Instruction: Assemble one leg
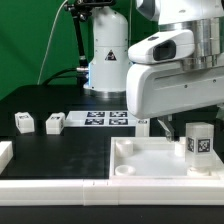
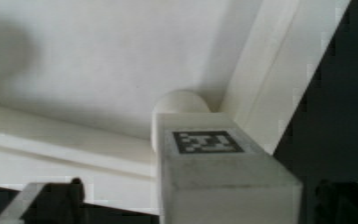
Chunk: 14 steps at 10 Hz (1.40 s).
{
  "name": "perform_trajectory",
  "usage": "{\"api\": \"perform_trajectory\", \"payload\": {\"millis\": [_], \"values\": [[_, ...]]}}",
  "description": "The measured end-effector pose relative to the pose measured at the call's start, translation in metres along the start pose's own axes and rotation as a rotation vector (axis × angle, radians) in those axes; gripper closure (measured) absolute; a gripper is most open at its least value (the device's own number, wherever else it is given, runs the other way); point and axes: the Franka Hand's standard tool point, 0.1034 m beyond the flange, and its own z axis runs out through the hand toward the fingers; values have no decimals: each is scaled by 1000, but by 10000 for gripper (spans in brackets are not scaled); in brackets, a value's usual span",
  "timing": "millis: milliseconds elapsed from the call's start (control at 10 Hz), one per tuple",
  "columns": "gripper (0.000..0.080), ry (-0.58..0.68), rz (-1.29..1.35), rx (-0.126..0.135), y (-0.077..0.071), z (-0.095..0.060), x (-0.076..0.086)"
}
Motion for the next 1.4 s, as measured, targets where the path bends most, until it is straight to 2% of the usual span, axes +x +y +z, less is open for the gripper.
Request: {"api": "perform_trajectory", "payload": {"millis": [100, 300, 700, 1400], "values": [[161, 0, 0, 0, 0, 0, 0], [511, 0, 0, 0, 0, 0, 0], [508, 1, 89, 3, 0, 0, 0], [508, 57, 840, 33, 0, 1, 1]]}}
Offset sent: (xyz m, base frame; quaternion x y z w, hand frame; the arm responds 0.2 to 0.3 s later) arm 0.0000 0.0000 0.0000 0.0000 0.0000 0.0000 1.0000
